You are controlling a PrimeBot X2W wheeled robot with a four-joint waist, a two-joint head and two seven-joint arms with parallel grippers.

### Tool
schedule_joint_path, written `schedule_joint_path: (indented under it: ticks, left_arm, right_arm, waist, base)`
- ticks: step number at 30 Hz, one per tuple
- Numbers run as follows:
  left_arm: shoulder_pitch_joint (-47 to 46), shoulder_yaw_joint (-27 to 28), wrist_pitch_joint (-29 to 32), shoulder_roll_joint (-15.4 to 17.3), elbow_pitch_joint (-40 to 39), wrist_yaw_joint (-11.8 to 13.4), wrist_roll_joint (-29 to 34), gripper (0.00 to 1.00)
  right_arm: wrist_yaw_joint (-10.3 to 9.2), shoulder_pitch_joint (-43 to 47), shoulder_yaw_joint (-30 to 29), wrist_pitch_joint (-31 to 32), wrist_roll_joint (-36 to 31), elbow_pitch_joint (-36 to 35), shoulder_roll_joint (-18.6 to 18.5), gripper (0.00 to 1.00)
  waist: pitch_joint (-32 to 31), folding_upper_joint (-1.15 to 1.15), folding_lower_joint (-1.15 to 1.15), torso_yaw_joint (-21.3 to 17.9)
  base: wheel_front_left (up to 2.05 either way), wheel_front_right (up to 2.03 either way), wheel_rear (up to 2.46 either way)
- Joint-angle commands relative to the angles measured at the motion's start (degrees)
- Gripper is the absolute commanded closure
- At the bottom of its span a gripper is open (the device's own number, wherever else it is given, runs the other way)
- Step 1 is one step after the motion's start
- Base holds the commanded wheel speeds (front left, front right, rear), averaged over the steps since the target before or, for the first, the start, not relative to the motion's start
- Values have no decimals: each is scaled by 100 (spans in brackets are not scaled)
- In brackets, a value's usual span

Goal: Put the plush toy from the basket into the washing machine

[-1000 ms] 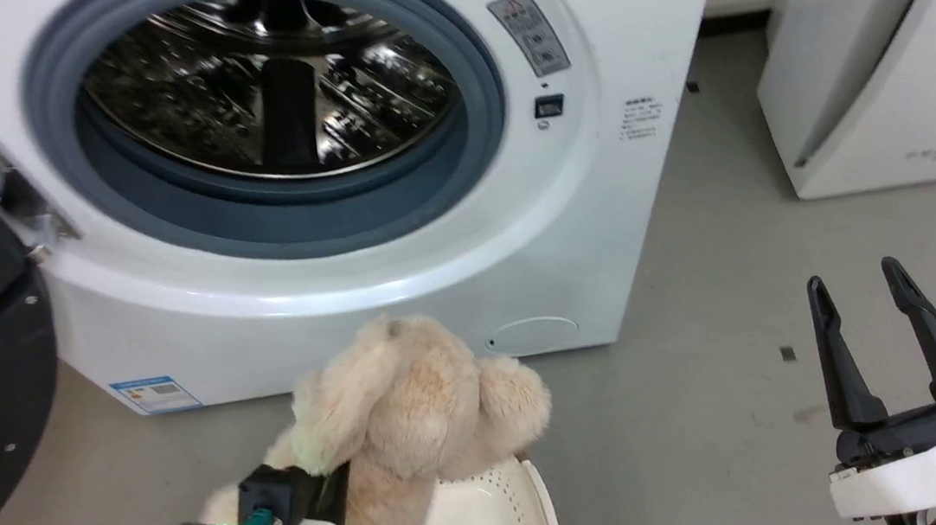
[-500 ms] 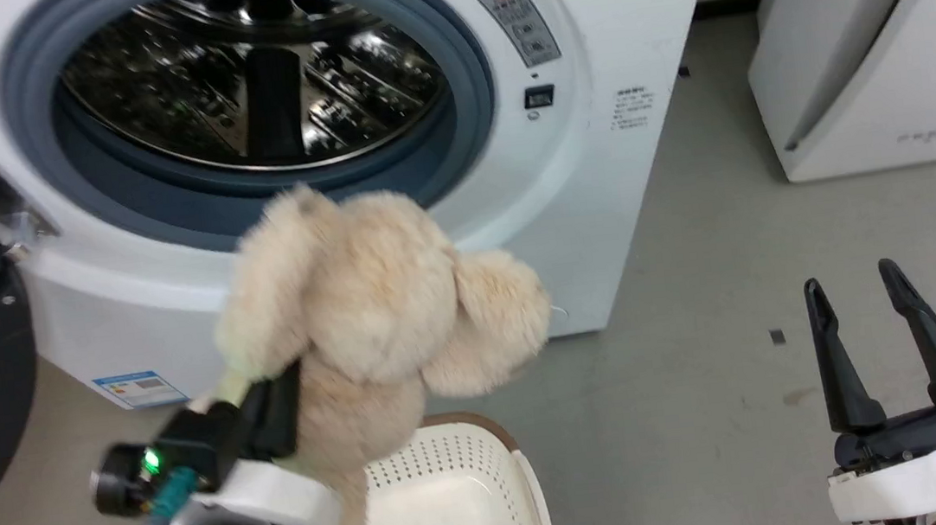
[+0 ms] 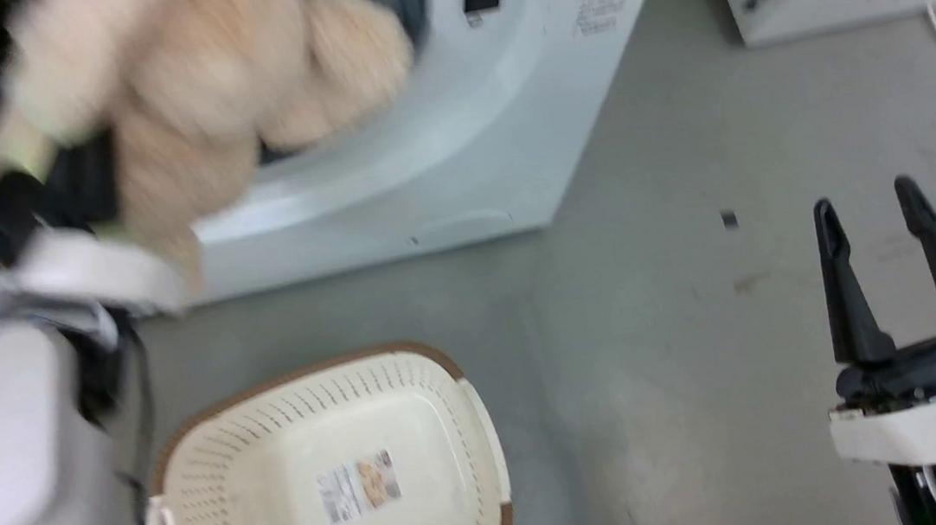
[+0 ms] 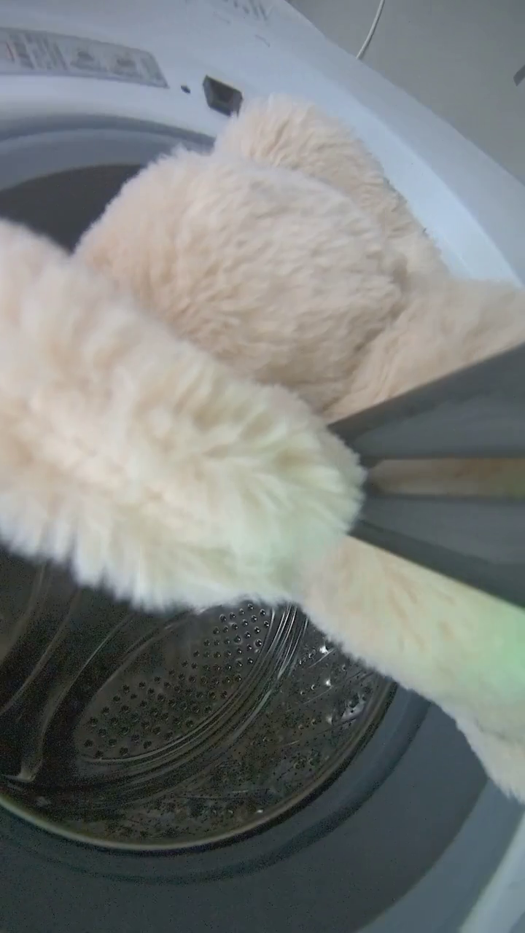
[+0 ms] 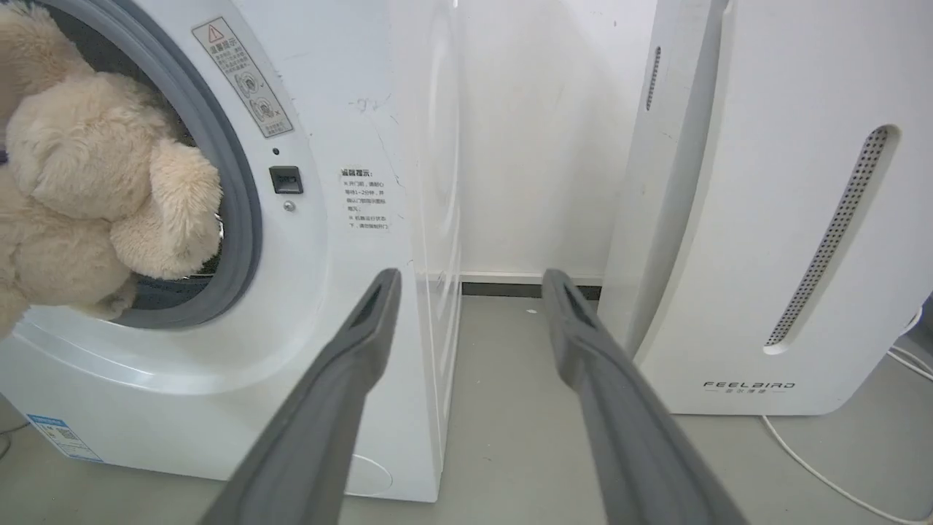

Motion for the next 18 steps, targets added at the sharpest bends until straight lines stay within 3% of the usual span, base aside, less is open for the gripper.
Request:
schedule_joint_path:
  ticks: [1,13,18]
  left_arm:
    - [-407,58,64,159,89,-18,44,100]
    - [-3014,-14,524,1187,1028,-77,545,100]
    - [-3984,-270,530,1391,1726,-157,654,100]
  right_arm:
    - [-5,-146,31,-26,66,-51,-1,0]
    - [-5,-548,138,-26,446,-226,-1,0]
    - [-5,-643,193,-26,595,-247,-1,0]
  waist:
    - [539,0,0,-309]
    - [1799,0,0,-790]
    - [2190,0,0,-919]
  base:
    - [0,0,0]
    - [0,0,0]
    - [0,0,0]
